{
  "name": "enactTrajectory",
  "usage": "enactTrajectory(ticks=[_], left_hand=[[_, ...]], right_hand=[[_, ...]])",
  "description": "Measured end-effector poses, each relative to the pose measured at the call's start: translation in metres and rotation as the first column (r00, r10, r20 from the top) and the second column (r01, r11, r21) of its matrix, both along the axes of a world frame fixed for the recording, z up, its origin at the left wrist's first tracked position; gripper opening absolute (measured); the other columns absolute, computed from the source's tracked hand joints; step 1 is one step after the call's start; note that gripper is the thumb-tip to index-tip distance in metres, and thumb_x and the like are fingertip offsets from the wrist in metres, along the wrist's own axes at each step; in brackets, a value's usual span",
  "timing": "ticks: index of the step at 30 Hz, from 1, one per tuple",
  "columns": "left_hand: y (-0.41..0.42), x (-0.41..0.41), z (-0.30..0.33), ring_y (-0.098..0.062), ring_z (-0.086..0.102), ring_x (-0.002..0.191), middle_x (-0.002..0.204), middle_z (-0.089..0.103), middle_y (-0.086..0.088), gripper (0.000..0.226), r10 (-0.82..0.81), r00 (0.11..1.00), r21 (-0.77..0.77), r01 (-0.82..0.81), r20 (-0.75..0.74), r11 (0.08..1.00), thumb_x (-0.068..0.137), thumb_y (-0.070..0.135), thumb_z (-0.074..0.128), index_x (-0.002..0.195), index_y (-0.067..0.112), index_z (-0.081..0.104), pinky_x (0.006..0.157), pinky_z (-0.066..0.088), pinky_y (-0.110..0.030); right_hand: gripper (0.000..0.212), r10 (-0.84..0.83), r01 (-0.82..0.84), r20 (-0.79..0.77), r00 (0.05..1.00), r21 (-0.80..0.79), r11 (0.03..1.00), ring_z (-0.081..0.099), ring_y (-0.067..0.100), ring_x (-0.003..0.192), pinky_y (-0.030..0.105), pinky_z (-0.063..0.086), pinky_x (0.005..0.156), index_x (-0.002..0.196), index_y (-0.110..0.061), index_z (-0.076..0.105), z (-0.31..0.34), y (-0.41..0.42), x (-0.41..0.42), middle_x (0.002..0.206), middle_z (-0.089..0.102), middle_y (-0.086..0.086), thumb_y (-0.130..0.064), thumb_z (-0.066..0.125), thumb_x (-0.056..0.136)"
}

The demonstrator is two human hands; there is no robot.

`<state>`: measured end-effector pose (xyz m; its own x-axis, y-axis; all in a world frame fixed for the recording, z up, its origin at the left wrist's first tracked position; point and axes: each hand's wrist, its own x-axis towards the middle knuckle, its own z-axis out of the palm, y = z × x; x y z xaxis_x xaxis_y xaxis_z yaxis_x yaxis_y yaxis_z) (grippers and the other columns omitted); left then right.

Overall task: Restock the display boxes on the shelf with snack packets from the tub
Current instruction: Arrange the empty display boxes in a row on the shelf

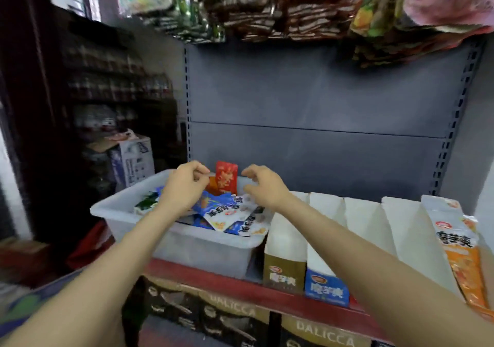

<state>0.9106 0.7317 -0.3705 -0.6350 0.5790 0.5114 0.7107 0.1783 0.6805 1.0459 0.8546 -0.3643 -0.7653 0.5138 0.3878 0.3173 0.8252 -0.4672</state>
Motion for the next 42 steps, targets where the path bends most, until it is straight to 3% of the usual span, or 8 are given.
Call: enactTrajectory(ticks=[9, 15, 21, 25, 29, 33, 39, 42], left_hand=[[0.046, -0.12, 0.014, -0.025, 0.04, 0.132, 0.145, 0.042, -0.008, 0.049, -0.085, 0.985, -0.537, -0.008, -0.147, 0.844, 0.094, 0.014, 0.048, 0.141, 0.012, 0.039, 0.101, 0.032, -0.025], [0.069, -0.159, -0.003, -0.024, 0.05, 0.122, 0.137, 0.051, -0.01, 0.04, -0.094, 0.996, -0.614, 0.08, 0.01, 0.785, 0.093, 0.011, 0.052, 0.133, 0.008, 0.05, 0.094, 0.038, -0.024], [0.065, -0.166, -0.01, -0.023, 0.054, 0.116, 0.126, 0.059, -0.007, 0.025, -0.055, 0.998, -0.454, 0.046, -0.006, 0.89, 0.087, 0.011, 0.061, 0.112, 0.012, 0.067, 0.097, 0.042, -0.027], [0.061, -0.149, -0.005, -0.032, 0.043, 0.124, 0.135, 0.043, -0.016, 0.049, 0.074, 0.996, -0.304, -0.088, -0.057, 0.949, 0.083, 0.021, 0.069, 0.128, 0.014, 0.052, 0.104, 0.038, -0.037], [0.049, -0.099, 0.007, -0.037, 0.028, 0.135, 0.148, 0.022, -0.024, 0.094, 0.154, 0.966, -0.091, -0.138, 0.21, 0.986, 0.081, 0.035, 0.071, 0.148, 0.008, 0.011, 0.108, 0.028, -0.04], [0.039, -0.04, 0.01, -0.027, 0.048, 0.124, 0.135, 0.05, -0.016, 0.101, -0.125, 0.89, 0.16, 0.06, 0.438, 0.985, 0.081, 0.033, 0.072, 0.149, 0.005, 0.003, 0.105, 0.036, -0.036], [0.038, 0.049, 0.013, -0.02, 0.054, 0.104, 0.116, 0.05, -0.006, 0.044, -0.264, 0.838, 0.141, 0.223, 0.477, 0.964, 0.082, 0.038, 0.07, 0.115, 0.017, 0.051, 0.096, 0.045, -0.037], [0.04, 0.093, 0.016, -0.021, 0.054, 0.094, 0.109, 0.052, -0.007, 0.032, -0.298, 0.815, 0.109, 0.282, 0.497, 0.953, 0.087, 0.038, 0.063, 0.106, 0.015, 0.051, 0.079, 0.046, -0.033]], right_hand=[[0.057, 0.081, -0.105, 0.288, 0.954, 0.069, 0.992, 0.032, 0.026, 0.138, 0.027, 0.023, 0.109, 0.148, -0.012, 0.027, -0.004, 0.04, -0.14, 0.151, 0.032, 0.012, -0.017, 0.049, 0.096], [0.03, 0.022, -0.064, 0.348, 0.937, 0.11, 0.992, 0.056, 0.028, 0.116, 0.029, 0.042, 0.094, 0.119, -0.009, 0.063, -0.013, 0.058, -0.178, 0.124, 0.061, 0.013, -0.011, 0.056, 0.09], [0.024, -0.075, 0.04, 0.216, 0.974, 0.163, 0.986, 0.061, 0.032, 0.101, 0.037, 0.051, 0.087, 0.1, -0.013, 0.071, -0.007, 0.044, -0.175, 0.107, 0.067, 0.014, -0.014, 0.051, 0.088], [0.026, -0.022, 0.024, 0.044, 0.999, -0.041, 0.999, 0.063, 0.024, 0.082, 0.037, 0.054, 0.084, 0.078, -0.018, 0.066, 0.01, 0.045, -0.15, 0.087, 0.067, 0.007, 0.0, 0.048, 0.086], [0.033, 0.046, -0.108, -0.187, 0.981, -0.333, 0.937, 0.059, 0.017, 0.067, 0.032, 0.058, 0.062, 0.068, -0.02, 0.058, 0.024, 0.033, -0.101, 0.068, 0.058, 0.003, 0.005, 0.051, 0.088], [0.03, 0.057, -0.218, -0.364, 0.93, -0.421, 0.881, 0.057, 0.013, 0.059, 0.026, 0.053, 0.056, 0.07, -0.012, 0.059, 0.025, 0.008, -0.032, 0.068, 0.058, 0.006, 0.011, 0.051, 0.088], [0.022, 0.015, -0.276, -0.446, 0.895, -0.526, 0.805, 0.062, 0.011, 0.068, 0.033, 0.059, 0.066, 0.08, -0.011, 0.056, 0.017, -0.019, 0.061, 0.078, 0.06, 0.006, 0.001, 0.046, 0.095], [0.019, -0.021, -0.286, -0.496, 0.868, -0.534, 0.795, 0.063, 0.009, 0.073, 0.03, 0.058, 0.066, 0.083, -0.01, 0.055, 0.009, -0.024, 0.1, 0.077, 0.062, 0.004, -0.001, 0.045, 0.096]])
